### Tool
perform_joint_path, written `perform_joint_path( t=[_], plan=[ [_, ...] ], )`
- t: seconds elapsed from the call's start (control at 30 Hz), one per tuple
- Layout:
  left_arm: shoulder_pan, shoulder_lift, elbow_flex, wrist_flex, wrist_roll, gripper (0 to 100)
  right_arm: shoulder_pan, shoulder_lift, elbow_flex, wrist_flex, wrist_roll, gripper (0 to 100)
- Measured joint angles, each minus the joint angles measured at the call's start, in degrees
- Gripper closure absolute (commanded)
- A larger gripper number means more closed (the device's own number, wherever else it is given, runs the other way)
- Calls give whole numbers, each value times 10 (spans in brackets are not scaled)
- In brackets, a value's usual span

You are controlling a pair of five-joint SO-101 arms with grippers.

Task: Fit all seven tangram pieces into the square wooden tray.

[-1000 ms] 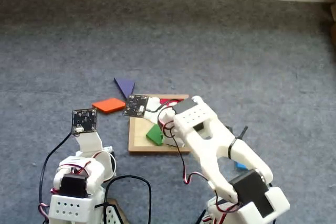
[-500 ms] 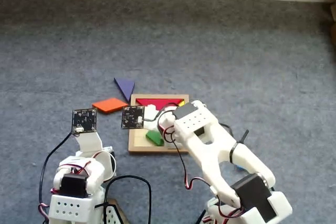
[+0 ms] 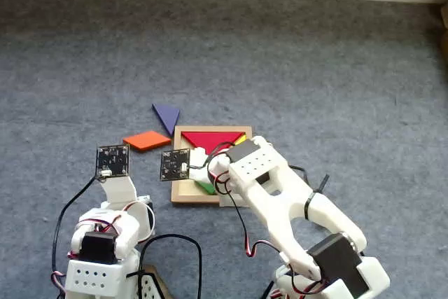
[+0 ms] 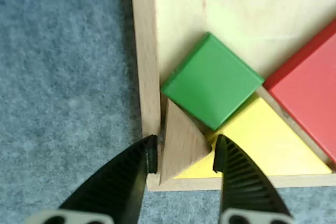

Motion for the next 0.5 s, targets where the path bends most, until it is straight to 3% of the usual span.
perform_joint_path(
  t=[0.33, 0.5],
  plan=[
    [0, 0, 0, 0, 0, 994, 5, -217, 1, 61, -4, 828],
    [0, 0, 0, 0, 0, 994, 73, -288, 11, 103, -113, 828]
  ],
)
